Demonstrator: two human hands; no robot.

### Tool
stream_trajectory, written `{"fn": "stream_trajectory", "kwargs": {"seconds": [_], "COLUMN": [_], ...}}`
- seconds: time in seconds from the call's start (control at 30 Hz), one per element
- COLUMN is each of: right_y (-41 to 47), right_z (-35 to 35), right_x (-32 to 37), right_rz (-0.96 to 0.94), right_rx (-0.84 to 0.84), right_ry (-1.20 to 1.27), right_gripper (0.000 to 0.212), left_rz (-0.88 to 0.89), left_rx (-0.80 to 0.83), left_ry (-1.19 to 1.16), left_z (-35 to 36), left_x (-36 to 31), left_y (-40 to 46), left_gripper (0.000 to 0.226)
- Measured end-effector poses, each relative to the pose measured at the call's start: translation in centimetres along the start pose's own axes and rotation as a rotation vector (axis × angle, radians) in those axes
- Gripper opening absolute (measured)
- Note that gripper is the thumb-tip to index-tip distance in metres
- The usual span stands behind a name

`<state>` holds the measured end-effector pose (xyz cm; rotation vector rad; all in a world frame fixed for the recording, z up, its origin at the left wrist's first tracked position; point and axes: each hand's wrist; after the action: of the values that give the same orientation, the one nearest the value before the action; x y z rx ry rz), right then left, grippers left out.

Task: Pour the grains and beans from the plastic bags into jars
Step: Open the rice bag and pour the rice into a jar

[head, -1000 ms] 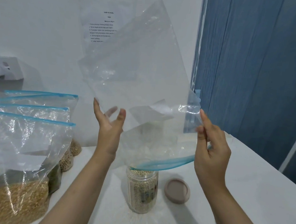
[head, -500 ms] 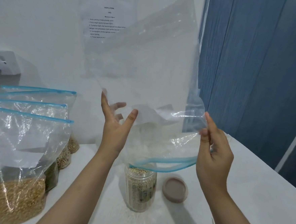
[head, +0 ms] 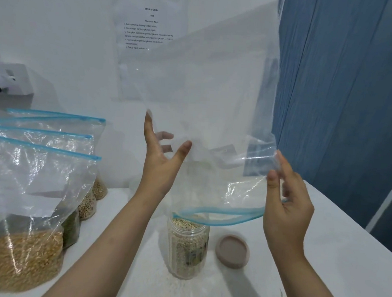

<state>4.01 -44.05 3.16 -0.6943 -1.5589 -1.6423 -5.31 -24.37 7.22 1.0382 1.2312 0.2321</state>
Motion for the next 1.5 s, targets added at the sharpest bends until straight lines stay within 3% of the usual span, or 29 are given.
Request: {"fn": "stream_trajectory", "kwargs": {"seconds": [0.3,0.57,0.67,0.87,1.1,1.33,1.5], "right_y": [-0.1,0.1,0.0,0.1,0.5,1.3,1.9], "right_z": [0.1,-0.3,0.0,0.4,0.3,0.0,0.1], "right_x": [0.1,-0.5,-0.5,-0.4,-0.7,-0.4,-0.1], "right_rz": [0.104,0.187,0.19,0.139,0.068,0.073,0.076], "right_rx": [-0.013,-0.039,-0.036,-0.019,-0.001,-0.013,-0.004], "right_ry": [0.062,0.075,0.073,0.077,0.066,0.089,0.098], "right_gripper": [0.034,0.032,0.032,0.034,0.034,0.034,0.034], "left_rz": [-0.054,-0.136,-0.124,-0.01,0.071,0.18,0.211], "left_rx": [0.064,0.412,0.514,0.525,0.526,0.664,0.671], "left_ry": [0.004,0.002,0.048,0.149,0.182,0.363,0.398], "left_z": [0.1,-3.5,-4.8,-5.2,-5.4,-5.1,-4.7], "left_x": [0.0,2.4,3.6,4.1,4.0,3.8,3.7], "left_y": [0.0,-5.4,-7.1,-7.5,-7.4,-6.7,-6.6], "left_gripper": [0.098,0.091,0.078,0.049,0.054,0.079,0.087]}}
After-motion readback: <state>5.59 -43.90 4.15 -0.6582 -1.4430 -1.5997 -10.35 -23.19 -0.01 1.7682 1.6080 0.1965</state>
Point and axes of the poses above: each hand's wrist, its own y-axis towards the middle knuckle, its own z-axis out of the palm, x = y × z, and after that the axes turned 13 degrees about z, right-handed
